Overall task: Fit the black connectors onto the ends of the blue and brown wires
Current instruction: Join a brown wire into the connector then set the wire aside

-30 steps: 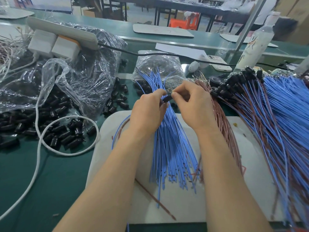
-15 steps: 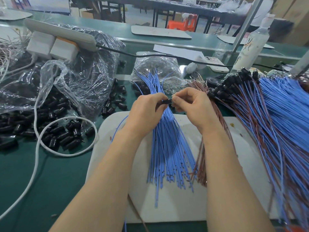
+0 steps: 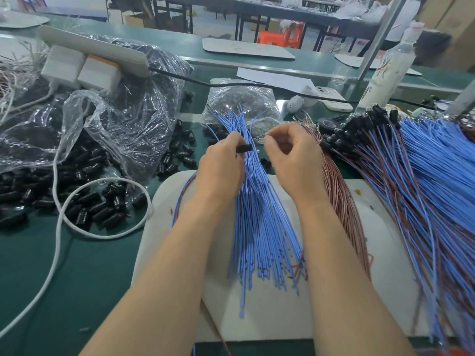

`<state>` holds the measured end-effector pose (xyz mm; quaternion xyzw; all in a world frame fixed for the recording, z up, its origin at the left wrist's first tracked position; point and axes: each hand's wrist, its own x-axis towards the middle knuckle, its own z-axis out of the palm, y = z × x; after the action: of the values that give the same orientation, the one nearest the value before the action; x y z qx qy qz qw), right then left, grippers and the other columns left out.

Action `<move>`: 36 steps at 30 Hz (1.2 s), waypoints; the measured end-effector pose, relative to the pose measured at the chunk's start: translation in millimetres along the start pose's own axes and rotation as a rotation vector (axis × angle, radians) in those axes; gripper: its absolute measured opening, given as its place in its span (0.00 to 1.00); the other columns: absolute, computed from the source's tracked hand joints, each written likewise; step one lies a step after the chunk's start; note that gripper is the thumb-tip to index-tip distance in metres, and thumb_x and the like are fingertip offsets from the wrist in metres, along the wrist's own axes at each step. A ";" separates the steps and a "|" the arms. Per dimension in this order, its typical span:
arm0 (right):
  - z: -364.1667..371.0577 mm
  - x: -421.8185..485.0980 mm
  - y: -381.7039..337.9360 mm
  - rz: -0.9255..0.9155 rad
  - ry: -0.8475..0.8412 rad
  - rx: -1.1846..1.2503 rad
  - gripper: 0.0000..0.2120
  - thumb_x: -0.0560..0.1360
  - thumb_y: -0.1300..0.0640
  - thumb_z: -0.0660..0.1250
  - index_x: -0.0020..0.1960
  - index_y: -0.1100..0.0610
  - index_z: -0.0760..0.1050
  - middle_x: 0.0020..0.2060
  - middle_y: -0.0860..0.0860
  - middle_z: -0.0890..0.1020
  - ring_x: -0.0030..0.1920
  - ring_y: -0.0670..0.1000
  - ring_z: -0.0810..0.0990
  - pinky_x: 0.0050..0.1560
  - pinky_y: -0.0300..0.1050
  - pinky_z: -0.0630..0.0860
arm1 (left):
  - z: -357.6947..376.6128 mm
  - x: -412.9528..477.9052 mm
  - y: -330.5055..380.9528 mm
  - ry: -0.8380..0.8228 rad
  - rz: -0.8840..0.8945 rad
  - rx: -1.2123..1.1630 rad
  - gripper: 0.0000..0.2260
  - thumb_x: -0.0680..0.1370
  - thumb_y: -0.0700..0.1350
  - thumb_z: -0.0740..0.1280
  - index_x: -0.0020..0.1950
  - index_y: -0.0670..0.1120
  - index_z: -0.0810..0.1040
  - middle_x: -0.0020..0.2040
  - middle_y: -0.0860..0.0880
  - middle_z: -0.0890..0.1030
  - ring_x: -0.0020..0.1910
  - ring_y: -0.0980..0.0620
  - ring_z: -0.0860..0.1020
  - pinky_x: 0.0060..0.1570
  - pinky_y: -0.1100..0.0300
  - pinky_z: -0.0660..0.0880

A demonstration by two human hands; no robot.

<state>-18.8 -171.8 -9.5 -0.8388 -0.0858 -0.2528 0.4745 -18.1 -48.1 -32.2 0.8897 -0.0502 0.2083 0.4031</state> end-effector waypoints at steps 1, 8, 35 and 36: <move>-2.0 1.5 1.1 0.017 0.041 0.038 0.02 0.75 0.61 0.67 0.45 0.55 0.76 0.35 0.43 0.78 0.36 0.38 0.76 0.45 0.37 0.76 | -0.4 1.0 -1.7 0.019 -0.025 -0.008 0.06 0.78 0.38 0.63 0.53 0.44 0.76 0.46 0.46 0.81 0.46 0.44 0.78 0.48 0.49 0.75; -11.0 6.2 23.6 0.251 0.035 -0.163 0.05 0.73 0.64 0.65 0.45 0.55 0.76 0.37 0.47 0.77 0.38 0.45 0.74 0.39 0.37 0.69 | -1.9 6.0 -3.9 0.070 -0.098 -0.259 0.07 0.77 0.35 0.64 0.51 0.45 0.77 0.51 0.45 0.79 0.47 0.51 0.79 0.51 0.63 0.75; 0.1 5.4 29.5 0.250 0.138 -0.066 0.03 0.78 0.59 0.63 0.49 0.54 0.75 0.46 0.50 0.78 0.45 0.46 0.76 0.50 0.43 0.75 | 3.1 3.6 -3.7 0.066 -0.076 -0.316 0.08 0.77 0.35 0.65 0.53 0.45 0.77 0.49 0.48 0.80 0.46 0.56 0.78 0.47 0.74 0.73; -0.9 6.1 22.8 0.283 0.139 0.129 0.04 0.78 0.60 0.64 0.47 0.53 0.75 0.42 0.49 0.80 0.41 0.44 0.78 0.48 0.42 0.77 | 3.0 3.7 -3.4 0.067 -0.075 -0.321 0.08 0.77 0.34 0.65 0.52 0.45 0.77 0.49 0.48 0.80 0.46 0.56 0.78 0.47 0.74 0.73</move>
<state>-5.2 -185.2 -23.2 -0.7908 0.0501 -0.2349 0.5629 -12.8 -47.7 -34.8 0.8078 -0.0358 0.2120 0.5488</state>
